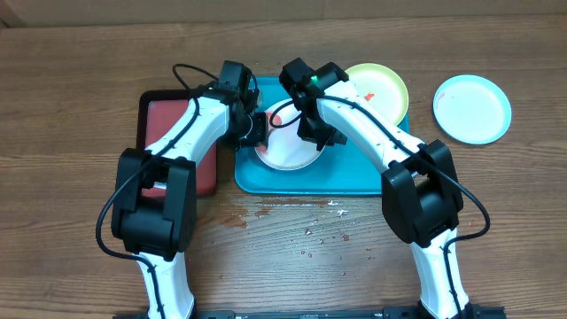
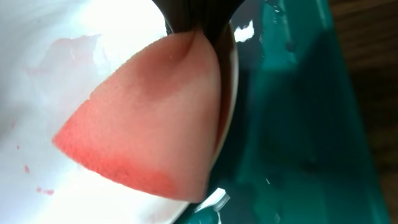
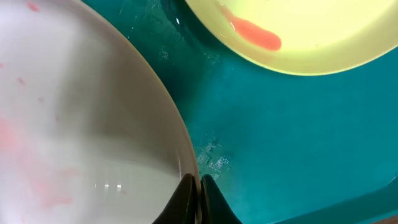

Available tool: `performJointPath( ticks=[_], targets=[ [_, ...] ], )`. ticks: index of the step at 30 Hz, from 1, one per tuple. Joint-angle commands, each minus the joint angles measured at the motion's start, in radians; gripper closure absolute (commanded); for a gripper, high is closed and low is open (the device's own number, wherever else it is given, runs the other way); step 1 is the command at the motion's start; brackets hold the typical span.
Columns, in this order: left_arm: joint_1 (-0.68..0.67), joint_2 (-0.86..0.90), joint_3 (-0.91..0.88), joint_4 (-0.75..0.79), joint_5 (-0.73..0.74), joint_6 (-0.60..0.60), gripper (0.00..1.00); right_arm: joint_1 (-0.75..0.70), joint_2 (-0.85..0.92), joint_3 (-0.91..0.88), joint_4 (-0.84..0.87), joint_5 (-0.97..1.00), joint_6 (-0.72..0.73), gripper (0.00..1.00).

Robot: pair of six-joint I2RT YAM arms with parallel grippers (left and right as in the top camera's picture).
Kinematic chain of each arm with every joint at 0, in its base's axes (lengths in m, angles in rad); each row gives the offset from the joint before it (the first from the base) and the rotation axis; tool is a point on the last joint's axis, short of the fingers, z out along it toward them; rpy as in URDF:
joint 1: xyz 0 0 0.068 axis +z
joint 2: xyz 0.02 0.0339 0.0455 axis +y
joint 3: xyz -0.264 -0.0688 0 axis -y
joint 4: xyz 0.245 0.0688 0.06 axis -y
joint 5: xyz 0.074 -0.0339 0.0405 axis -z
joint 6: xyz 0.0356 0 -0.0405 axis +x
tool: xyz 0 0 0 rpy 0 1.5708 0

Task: Clean dirty plates on tray and stack at the side
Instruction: 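Keep scrubbing the white plate center with the sponge in the left gripper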

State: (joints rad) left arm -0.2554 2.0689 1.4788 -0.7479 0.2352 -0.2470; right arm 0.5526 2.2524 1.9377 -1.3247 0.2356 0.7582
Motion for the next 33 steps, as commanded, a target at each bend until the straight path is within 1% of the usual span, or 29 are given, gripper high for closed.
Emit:
performJointPath(
  ticks=[1,6,13,18,25,33],
  targets=[
    [-0.005,0.018,0.036,0.001,-0.088,0.024,0.96,0.003,-0.014,0.021,-0.002,0.026,-0.004,0.96],
    [-0.021,0.019,0.036,0.009,-0.146,-0.001,0.96,0.003,-0.014,0.021,-0.001,0.026,-0.004,0.96],
    [-0.073,0.031,0.035,0.059,-0.182,-0.029,0.96,0.003,-0.014,0.021,-0.002,0.026,-0.004,0.96],
    [-0.087,0.039,0.034,0.057,-0.269,-0.072,0.96,0.003,-0.014,0.021,-0.006,0.026,-0.004,0.96],
    [-0.087,0.048,0.034,0.068,-0.373,-0.089,0.96,0.003,-0.014,0.021,-0.009,0.026,-0.004,0.96],
    [-0.086,0.054,0.034,0.175,-0.386,-0.091,0.96,0.003,-0.014,0.021,-0.021,0.026,-0.005,0.96]
  ],
)
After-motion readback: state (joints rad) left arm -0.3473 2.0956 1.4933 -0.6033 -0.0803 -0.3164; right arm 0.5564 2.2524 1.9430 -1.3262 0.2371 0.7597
